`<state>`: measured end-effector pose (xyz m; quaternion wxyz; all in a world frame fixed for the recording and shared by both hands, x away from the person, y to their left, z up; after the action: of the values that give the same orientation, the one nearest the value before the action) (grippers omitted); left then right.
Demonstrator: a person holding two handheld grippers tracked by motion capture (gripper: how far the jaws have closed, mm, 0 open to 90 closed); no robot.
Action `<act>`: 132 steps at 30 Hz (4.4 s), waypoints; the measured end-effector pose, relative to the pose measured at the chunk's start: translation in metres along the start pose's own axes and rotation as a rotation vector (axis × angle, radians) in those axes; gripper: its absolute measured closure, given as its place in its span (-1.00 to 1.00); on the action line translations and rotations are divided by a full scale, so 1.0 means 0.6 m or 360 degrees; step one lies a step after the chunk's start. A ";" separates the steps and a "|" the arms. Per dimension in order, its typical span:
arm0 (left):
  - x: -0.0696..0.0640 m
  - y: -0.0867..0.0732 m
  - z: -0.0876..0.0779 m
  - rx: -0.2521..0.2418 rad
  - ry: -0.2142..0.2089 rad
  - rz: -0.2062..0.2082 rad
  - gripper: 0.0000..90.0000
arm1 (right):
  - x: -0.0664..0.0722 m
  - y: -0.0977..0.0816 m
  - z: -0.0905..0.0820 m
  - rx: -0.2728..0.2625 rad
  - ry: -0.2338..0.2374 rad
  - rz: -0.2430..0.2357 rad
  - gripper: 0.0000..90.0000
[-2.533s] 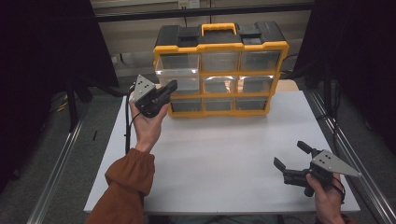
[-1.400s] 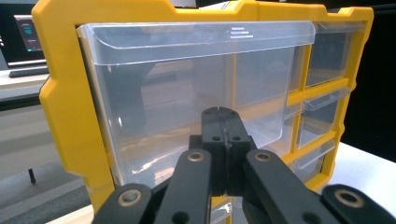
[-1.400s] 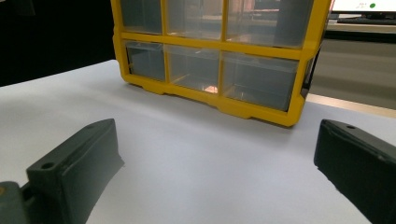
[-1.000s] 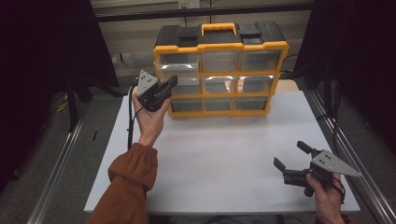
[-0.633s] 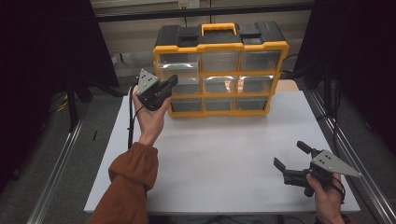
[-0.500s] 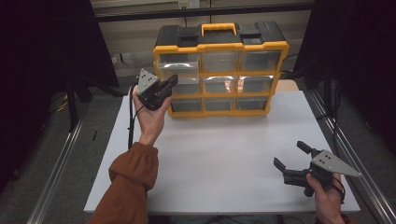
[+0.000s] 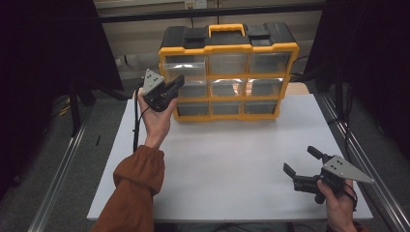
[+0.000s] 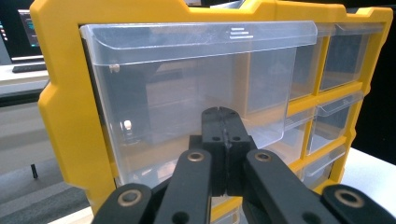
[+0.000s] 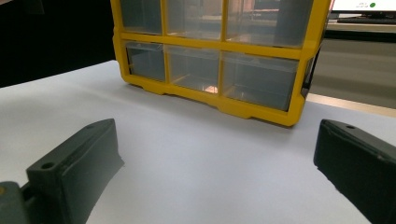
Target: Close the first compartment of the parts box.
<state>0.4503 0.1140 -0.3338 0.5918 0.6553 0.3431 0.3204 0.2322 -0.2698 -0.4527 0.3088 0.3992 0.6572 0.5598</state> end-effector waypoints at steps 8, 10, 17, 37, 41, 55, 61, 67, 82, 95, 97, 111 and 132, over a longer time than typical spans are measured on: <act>0.003 -0.001 0.005 0.0009 -0.0007 0.0011 1.00 | 0.000 0.000 0.000 -0.0004 0.0001 0.0002 -1.00; 0.003 -0.001 0.006 0.0005 0.0011 0.0002 1.00 | -0.001 0.000 0.000 -0.0004 -0.0007 0.0001 -1.00; 0.004 -0.003 0.011 -0.0009 0.0012 0.0004 1.00 | 0.000 0.000 -0.001 -0.0002 0.0001 0.0005 -1.00; 0.019 -0.010 0.022 0.0026 0.0031 0.0032 1.00 | -0.001 0.000 -0.001 -0.0008 -0.0001 0.0000 -1.00; 0.021 -0.015 0.025 0.0026 0.0046 0.0026 1.00 | 0.000 0.001 -0.001 -0.0009 0.0003 -0.0001 -1.00; 0.031 -0.019 0.033 0.0037 0.0071 0.0018 1.00 | 0.000 0.000 -0.001 -0.0004 0.0005 0.0004 -1.00; 0.039 -0.019 0.036 0.0040 0.0095 0.0006 1.00 | 0.000 0.000 -0.001 -0.0005 -0.0003 0.0007 -1.00; 0.039 -0.017 0.040 0.0039 0.0099 0.0012 1.00 | 0.000 0.000 -0.001 -0.0005 0.0002 0.0002 -1.00; 0.043 -0.016 0.050 0.0044 0.0110 0.0016 1.00 | -0.001 0.000 -0.001 -0.0003 0.0000 -0.0001 -1.00; 0.046 -0.014 0.060 0.0069 0.0123 0.0044 1.00 | -0.001 0.000 -0.001 -0.0004 0.0001 -0.0003 -0.99; 0.047 -0.014 0.062 0.0071 0.0140 0.0041 1.00 | -0.001 0.000 -0.001 -0.0004 0.0002 -0.0003 -0.99; 0.049 -0.015 0.053 0.0081 0.0126 0.0052 0.78 | -0.002 -0.001 0.000 0.0000 -0.0003 0.0013 -0.99; 0.020 -0.020 0.017 0.0016 0.0094 0.0015 -0.84 | -0.003 -0.002 0.001 0.0010 -0.0001 0.0012 -0.99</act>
<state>0.4646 0.1193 -0.3466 0.5767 0.6501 0.3590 0.3405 0.2331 -0.2709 -0.4542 0.3056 0.4029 0.6573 0.5588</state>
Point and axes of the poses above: each handheld gripper's, and its own axes: z roughly forward along the jaws, y roughly out of its top, x roughly to its left, the point moved 4 cm from there along z, roughly forward along the jaws, and after that the axes turned 4 degrees about y, right-handed, at the moved point
